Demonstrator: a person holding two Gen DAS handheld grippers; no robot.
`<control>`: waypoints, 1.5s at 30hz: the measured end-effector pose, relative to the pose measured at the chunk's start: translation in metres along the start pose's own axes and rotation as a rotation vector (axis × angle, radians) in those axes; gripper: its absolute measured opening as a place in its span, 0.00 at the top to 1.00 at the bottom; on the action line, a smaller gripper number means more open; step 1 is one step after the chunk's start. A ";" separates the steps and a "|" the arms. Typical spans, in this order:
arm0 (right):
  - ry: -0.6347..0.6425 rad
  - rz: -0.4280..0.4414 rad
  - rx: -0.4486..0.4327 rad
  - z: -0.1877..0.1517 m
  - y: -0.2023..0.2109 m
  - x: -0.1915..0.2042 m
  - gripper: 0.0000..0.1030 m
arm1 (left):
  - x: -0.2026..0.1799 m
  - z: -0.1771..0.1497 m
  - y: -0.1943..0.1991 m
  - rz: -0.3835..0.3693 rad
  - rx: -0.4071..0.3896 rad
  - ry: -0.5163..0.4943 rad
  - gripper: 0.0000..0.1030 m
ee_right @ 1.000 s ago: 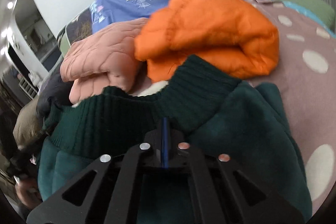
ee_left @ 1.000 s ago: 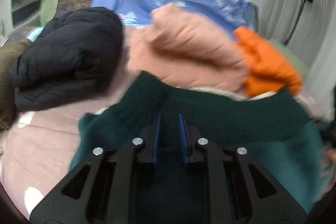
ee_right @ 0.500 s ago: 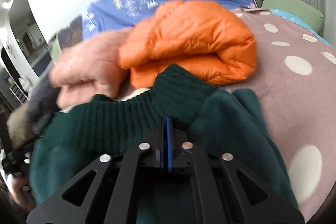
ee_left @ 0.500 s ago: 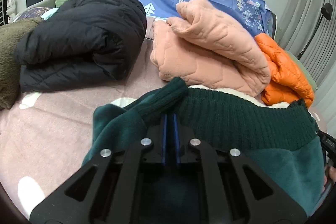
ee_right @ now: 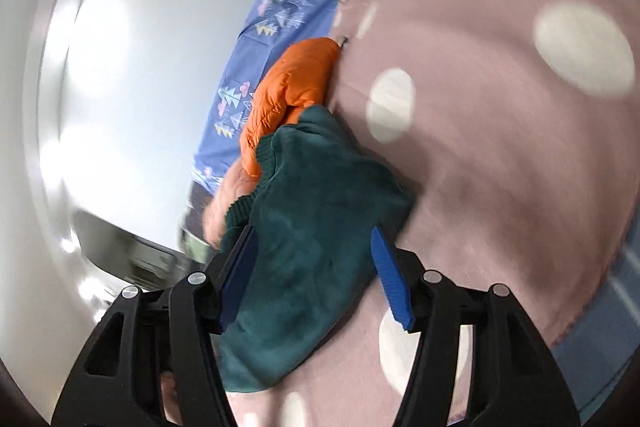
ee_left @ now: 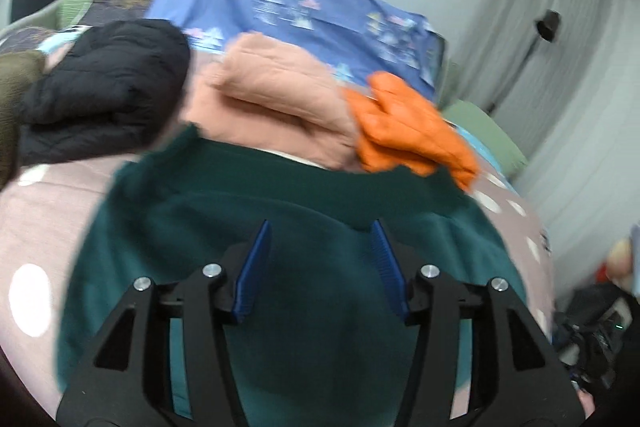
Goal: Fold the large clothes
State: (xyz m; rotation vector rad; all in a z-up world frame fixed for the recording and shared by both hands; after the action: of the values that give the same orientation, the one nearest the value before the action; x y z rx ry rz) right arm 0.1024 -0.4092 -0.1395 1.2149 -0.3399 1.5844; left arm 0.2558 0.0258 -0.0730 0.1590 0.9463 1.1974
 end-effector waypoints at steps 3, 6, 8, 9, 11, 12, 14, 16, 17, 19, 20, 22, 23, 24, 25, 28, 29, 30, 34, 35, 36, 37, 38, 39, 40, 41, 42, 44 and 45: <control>-0.043 0.015 0.020 -0.004 -0.007 -0.003 0.27 | -0.028 -0.016 -0.010 -0.071 0.061 -0.028 0.46; -0.033 -0.014 0.042 -0.007 -0.022 -0.003 0.22 | -0.048 -0.034 -0.035 -0.108 0.140 -0.057 0.46; -0.042 -0.013 0.055 -0.010 -0.032 -0.004 0.22 | -0.051 -0.044 -0.047 -0.150 0.192 -0.028 0.46; -0.028 -0.014 0.053 -0.008 -0.037 -0.002 0.22 | -0.055 -0.048 -0.050 -0.190 0.210 -0.007 0.46; 0.001 -0.030 0.053 -0.005 -0.045 0.001 0.21 | -0.062 -0.050 -0.053 -0.193 0.205 -0.048 0.46; 0.013 -0.030 0.055 -0.002 -0.052 0.003 0.21 | -0.061 -0.050 -0.057 -0.187 0.209 -0.060 0.46; 0.031 -0.022 0.060 0.004 -0.063 0.007 0.13 | -0.056 -0.050 -0.066 -0.183 0.221 -0.052 0.46; 0.055 -0.019 0.054 0.008 -0.072 0.011 0.04 | -0.049 -0.047 -0.078 -0.193 0.228 -0.033 0.46; 0.068 -0.029 0.051 0.010 -0.076 0.013 0.02 | -0.048 -0.047 -0.082 -0.194 0.225 -0.035 0.47; 0.081 -0.056 0.035 0.010 -0.078 0.019 0.01 | -0.043 -0.044 -0.089 -0.187 0.201 -0.067 0.49; 0.084 -0.060 0.029 0.009 -0.078 0.021 0.01 | -0.042 -0.044 -0.092 -0.190 0.195 -0.071 0.50; 0.107 -0.051 0.020 0.001 -0.070 0.032 0.01 | -0.034 -0.040 -0.096 -0.210 0.190 -0.046 0.52; 0.126 -0.058 0.032 -0.005 -0.068 0.036 0.01 | -0.031 -0.036 -0.098 -0.222 0.192 -0.023 0.54; 0.134 -0.066 0.053 -0.013 -0.066 0.037 0.01 | -0.029 -0.033 -0.099 -0.231 0.196 -0.006 0.55; 0.102 -0.061 0.079 -0.022 -0.067 0.033 0.01 | -0.026 -0.029 -0.103 -0.244 0.201 0.010 0.56; 0.032 -0.050 0.055 -0.028 -0.063 0.023 0.03 | -0.022 -0.022 -0.111 -0.251 0.207 0.016 0.57; 0.053 -0.065 0.041 -0.024 -0.064 0.024 0.03 | -0.022 -0.021 -0.112 -0.254 0.211 0.025 0.57; 0.064 -0.076 0.043 -0.022 -0.067 0.025 0.03 | -0.021 -0.019 -0.114 -0.260 0.218 0.038 0.57; 0.072 -0.059 0.029 -0.002 -0.092 0.029 0.03 | -0.017 -0.013 -0.117 -0.284 0.251 0.072 0.58; 0.089 -0.056 0.020 0.001 -0.098 0.032 0.03 | -0.016 -0.013 -0.118 -0.287 0.255 0.071 0.58; 0.109 -0.076 0.015 0.004 -0.103 0.031 0.03 | -0.016 -0.013 -0.119 -0.291 0.257 0.069 0.58; 0.112 -0.111 0.014 0.007 -0.110 0.027 0.03 | -0.015 -0.012 -0.120 -0.295 0.258 0.069 0.58; 0.108 -0.123 0.007 0.009 -0.116 0.025 0.03 | -0.014 -0.012 -0.121 -0.299 0.260 0.072 0.59; 0.101 -0.134 0.000 0.012 -0.121 0.023 0.03 | -0.013 -0.012 -0.121 -0.303 0.262 0.073 0.59; 0.091 -0.140 -0.013 0.015 -0.123 0.025 0.03 | -0.013 -0.012 -0.121 -0.305 0.264 0.072 0.59; 0.084 -0.130 -0.029 0.019 -0.127 0.029 0.04 | -0.013 -0.012 -0.121 -0.305 0.263 0.071 0.59; 0.081 -0.123 -0.038 0.020 -0.127 0.033 0.09 | -0.014 -0.013 -0.121 -0.303 0.262 0.068 0.59; 0.122 -0.148 -0.040 0.023 -0.124 0.041 0.39 | -0.013 -0.013 -0.121 -0.301 0.263 0.070 0.60; 0.182 -0.174 -0.038 0.023 -0.123 0.050 0.45 | -0.013 -0.012 -0.121 -0.303 0.265 0.074 0.60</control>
State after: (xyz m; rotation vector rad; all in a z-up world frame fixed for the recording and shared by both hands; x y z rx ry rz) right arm 0.2226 -0.3493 -0.1308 1.0340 -0.1423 1.5167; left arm 0.3332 -0.0378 -0.1424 0.1757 1.1487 0.8022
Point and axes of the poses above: each gripper's, at about its wrist camera, not at the fingertips, and y roughly against the way its jaws point, x to its left, z to its top, the point moved 5 cm from there along -y, roughly the way its jaws point, and after that the axes turned 12 degrees about y, right-handed, at the moved point
